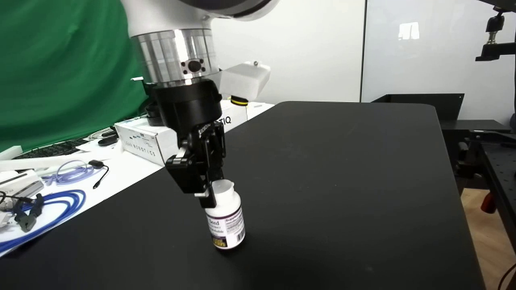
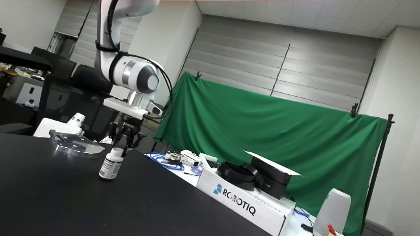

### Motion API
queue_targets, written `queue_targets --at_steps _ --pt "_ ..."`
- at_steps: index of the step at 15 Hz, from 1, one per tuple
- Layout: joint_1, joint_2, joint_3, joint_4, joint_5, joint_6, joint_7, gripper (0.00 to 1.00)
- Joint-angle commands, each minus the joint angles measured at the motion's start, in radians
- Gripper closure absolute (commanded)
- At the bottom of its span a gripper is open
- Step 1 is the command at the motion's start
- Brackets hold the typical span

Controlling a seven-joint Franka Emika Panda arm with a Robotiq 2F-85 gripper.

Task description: Slide the medicine bottle to the left.

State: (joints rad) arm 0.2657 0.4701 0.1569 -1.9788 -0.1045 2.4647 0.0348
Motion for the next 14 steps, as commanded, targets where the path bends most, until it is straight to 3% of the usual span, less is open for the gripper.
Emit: queue_targets --at_steps 1,2,3,8,13,14 --pt "0.023 0.065 -0.003 0.106 -0.024 -0.08 -0.009 0.81" --pt "0.029 0.07 -0.005 0.119 -0.03 -0.094 -0.009 0.31" --pt "0.031 0.074 -0.006 0.133 -0.034 -0.108 -0.011 0.3" --pt "0.025 0.037 -0.009 0.172 -0.038 -0.169 -0.02 0.01" --pt "0.001 -0.054 -0.002 0.129 -0.032 -0.227 -0.056 0.0" --pt "0.012 0.0 -0.002 0.164 -0.032 -0.191 -0.034 0.0"
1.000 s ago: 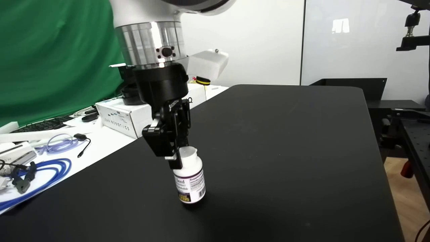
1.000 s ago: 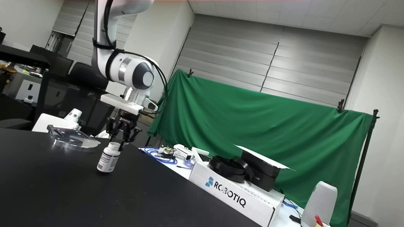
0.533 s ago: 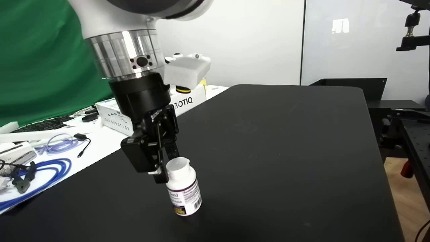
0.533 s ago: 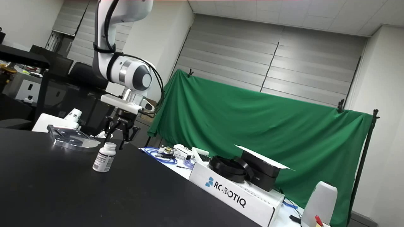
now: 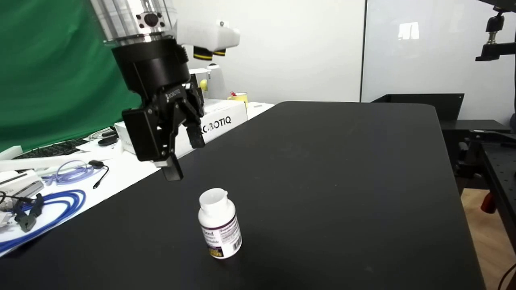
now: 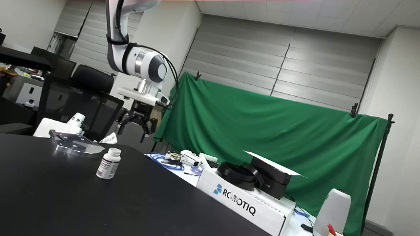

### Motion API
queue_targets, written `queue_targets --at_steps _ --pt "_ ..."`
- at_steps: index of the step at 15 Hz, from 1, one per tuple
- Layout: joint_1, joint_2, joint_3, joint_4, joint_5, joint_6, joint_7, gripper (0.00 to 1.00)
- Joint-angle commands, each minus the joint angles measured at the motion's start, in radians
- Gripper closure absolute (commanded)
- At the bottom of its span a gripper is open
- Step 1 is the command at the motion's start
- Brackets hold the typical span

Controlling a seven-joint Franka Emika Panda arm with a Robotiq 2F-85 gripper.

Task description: Slide the medicine bottle to the left.

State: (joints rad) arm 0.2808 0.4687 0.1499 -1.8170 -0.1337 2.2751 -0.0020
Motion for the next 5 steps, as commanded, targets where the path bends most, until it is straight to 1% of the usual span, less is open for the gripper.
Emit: queue_targets --at_steps 1,5 --pt "-0.007 -0.013 0.005 -0.002 -0.003 -0.018 -0.004 0.0" --pt "-0.011 -0.032 0.007 -0.014 -0.003 -0.03 -0.012 0.0"
